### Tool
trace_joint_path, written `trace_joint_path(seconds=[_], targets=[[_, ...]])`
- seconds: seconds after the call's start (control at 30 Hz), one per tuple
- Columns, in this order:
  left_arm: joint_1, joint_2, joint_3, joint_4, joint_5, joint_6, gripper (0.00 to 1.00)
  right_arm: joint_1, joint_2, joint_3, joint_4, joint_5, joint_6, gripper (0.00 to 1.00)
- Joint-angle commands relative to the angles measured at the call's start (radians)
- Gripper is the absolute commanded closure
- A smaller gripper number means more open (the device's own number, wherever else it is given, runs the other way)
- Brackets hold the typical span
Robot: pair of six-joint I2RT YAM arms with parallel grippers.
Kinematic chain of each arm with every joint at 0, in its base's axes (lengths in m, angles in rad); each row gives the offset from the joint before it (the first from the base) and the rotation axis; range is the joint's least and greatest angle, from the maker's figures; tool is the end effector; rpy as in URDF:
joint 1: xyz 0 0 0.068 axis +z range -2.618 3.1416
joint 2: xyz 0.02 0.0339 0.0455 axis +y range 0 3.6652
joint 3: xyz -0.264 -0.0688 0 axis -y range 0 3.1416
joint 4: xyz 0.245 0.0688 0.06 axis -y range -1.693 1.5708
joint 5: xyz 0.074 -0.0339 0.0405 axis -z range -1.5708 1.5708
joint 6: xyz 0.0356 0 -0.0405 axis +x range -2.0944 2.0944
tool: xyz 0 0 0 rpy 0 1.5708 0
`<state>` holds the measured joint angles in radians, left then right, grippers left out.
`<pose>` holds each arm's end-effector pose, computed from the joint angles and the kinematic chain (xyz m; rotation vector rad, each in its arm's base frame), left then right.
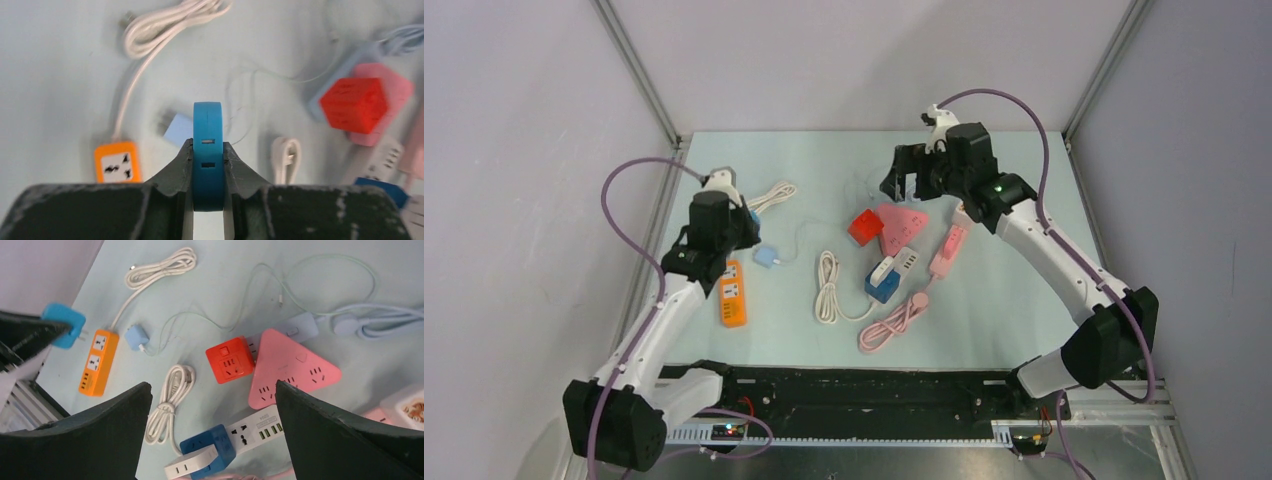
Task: Insert the plug
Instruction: Insert the plug into the socket.
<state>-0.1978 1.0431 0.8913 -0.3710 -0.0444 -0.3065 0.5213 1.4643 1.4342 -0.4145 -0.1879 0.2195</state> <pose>0.2290 -0.0443 0.3091 -0.1412 2.0987 -0.2580 0.2889 0.1736 0.3817 -0.4321 2.0241 0.6536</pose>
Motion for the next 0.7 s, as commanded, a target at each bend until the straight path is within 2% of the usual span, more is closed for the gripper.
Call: trace_joint_path(seconds=[0.0, 0.13, 0.27, 0.47, 0.67], targets=[[0.004, -0.062, -0.108, 0.039, -0.223, -0.077, 1.0, -0.052, -0.006, -0.016, 0.052, -0.054, 0.125, 0.04], [0.032, -0.05, -0.175, 0.071, -0.167, -0.075, 1.0, -0.079, 0.023, -0.023, 0.051, -0.094, 0.156, 0.05], [0.123, 0.009, -0.207, 0.072, -0.102, -0.071, 1.0, -0.098, 0.056, -0.023, 0.053, -0.147, 0.173, 0.06], [0.155, -0.008, -0.243, 0.064, -0.172, -0.084, 1.0, -0.119, 0.08, -0.023, 0.038, -0.176, 0.199, 0.08], [0.209, 0.032, -0.263, 0.052, -0.179, -0.127, 1.0, -0.131, 0.085, -0.022, 0.038, -0.191, 0.206, 0.09]])
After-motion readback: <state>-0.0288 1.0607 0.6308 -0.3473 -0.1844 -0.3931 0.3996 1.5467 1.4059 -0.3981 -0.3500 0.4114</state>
